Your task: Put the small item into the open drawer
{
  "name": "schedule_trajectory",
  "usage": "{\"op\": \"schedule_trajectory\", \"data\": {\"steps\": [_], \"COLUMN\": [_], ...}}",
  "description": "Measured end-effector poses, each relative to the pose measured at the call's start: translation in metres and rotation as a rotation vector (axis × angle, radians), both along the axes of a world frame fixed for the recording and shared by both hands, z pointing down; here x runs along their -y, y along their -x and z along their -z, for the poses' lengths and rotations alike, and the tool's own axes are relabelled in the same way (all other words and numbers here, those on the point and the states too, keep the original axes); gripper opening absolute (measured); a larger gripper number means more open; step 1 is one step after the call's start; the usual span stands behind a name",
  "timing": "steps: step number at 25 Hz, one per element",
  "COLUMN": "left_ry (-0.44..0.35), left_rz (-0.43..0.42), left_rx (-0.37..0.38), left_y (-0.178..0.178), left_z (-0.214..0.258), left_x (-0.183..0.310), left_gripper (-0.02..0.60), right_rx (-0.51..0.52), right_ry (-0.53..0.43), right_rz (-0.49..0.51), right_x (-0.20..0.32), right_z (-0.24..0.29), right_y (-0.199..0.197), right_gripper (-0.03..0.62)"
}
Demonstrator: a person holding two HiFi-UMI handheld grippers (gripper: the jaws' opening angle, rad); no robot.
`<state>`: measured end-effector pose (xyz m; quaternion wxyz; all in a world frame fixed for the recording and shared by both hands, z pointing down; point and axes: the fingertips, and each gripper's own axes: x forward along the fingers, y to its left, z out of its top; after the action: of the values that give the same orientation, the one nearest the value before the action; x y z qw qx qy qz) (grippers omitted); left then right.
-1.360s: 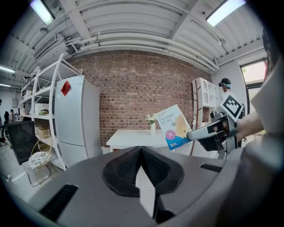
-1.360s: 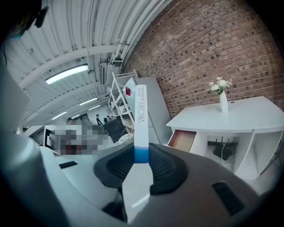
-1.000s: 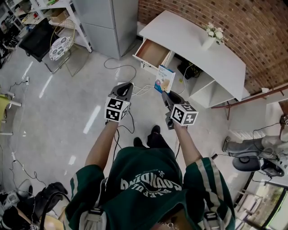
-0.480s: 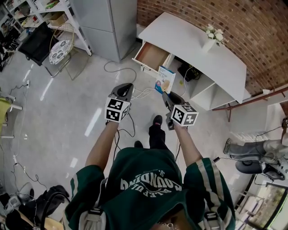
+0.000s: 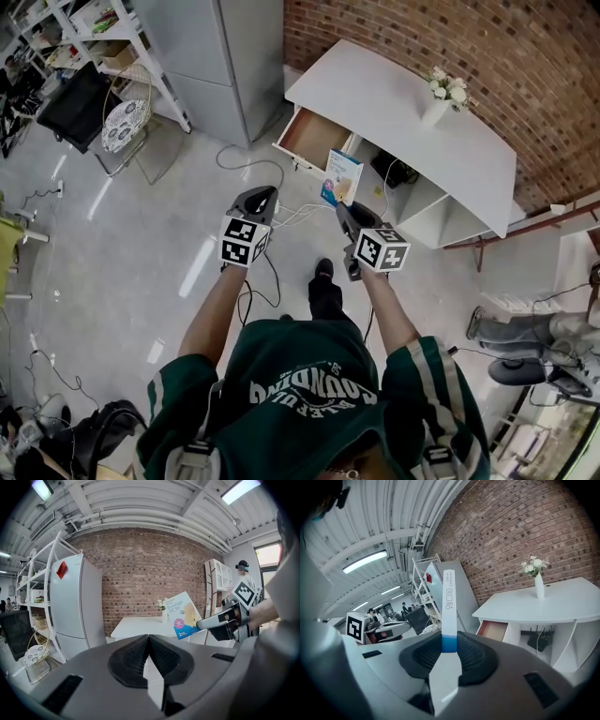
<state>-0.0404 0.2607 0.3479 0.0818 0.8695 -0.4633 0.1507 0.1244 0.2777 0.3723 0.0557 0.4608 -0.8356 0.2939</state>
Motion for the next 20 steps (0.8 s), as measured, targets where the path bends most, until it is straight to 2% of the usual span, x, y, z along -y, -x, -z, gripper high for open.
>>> {"op": "schedule_trajectory", "data": {"steps": [12, 20], "left_ry": [0.019, 0.057], "left_rz": [0.031, 0.067], "left_rx": [0.001, 0.008], "left_y": [-0.026, -0.043], "left_z": [-0.003, -0.016], "left_x": [0.094, 0.136], "left_gripper": [0.017, 0.015], "right_rx": [0.013, 0.025], "right_ry": [0.017, 0.051], "right_rz": [0.039, 0.072], "right_x": [0.099, 0.146], "right_z": [-0.003, -0.014], "right_y": [-0.021, -0.038], "right_gripper": [0.114, 0.114]}}
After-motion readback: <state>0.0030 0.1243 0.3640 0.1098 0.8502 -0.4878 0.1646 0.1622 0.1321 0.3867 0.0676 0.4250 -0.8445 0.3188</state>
